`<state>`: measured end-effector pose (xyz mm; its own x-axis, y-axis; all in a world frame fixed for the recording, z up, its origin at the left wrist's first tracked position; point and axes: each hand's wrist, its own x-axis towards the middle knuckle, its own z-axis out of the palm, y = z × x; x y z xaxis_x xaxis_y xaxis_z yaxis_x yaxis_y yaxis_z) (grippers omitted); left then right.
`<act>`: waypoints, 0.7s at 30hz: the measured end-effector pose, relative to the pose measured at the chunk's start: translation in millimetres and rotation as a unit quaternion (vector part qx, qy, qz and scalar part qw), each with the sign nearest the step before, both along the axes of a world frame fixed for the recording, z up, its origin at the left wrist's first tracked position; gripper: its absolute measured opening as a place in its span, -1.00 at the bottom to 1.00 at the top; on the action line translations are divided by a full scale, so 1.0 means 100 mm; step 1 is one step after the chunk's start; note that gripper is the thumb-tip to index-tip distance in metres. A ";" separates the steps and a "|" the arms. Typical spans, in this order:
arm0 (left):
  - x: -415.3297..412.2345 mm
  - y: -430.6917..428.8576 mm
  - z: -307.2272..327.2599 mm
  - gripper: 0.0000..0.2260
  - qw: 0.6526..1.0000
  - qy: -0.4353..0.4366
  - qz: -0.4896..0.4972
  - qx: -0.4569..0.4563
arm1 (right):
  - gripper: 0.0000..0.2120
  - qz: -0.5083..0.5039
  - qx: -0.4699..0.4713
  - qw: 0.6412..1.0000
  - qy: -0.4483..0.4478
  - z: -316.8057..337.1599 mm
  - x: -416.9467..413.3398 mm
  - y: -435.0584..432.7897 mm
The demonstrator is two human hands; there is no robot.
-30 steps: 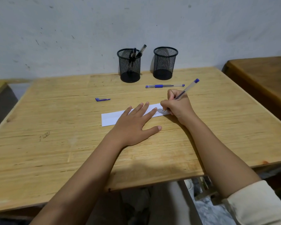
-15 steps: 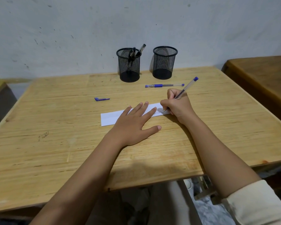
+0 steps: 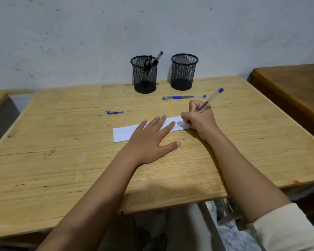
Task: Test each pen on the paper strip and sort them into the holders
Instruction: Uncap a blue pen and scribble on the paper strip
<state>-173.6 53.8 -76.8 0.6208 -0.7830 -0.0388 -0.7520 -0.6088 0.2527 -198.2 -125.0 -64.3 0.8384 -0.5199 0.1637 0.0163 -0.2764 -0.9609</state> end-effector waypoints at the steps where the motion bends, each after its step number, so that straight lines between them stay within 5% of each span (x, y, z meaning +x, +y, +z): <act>1: 0.00 0.00 0.00 -0.40 1.000 0.000 0.000 -0.001 | -0.64 -0.003 -0.007 1.000 0.002 0.00 0.00 0.01; 14: 0.01 0.01 -0.01 -0.40 1.000 0.000 0.000 -0.009 | -0.64 -0.005 0.000 1.000 0.004 0.04 -0.03 0.02; 21: -0.04 0.03 0.01 -0.39 0.999 0.009 -0.003 -0.047 | -0.64 -0.048 0.271 0.956 -0.101 0.13 -0.13 -0.06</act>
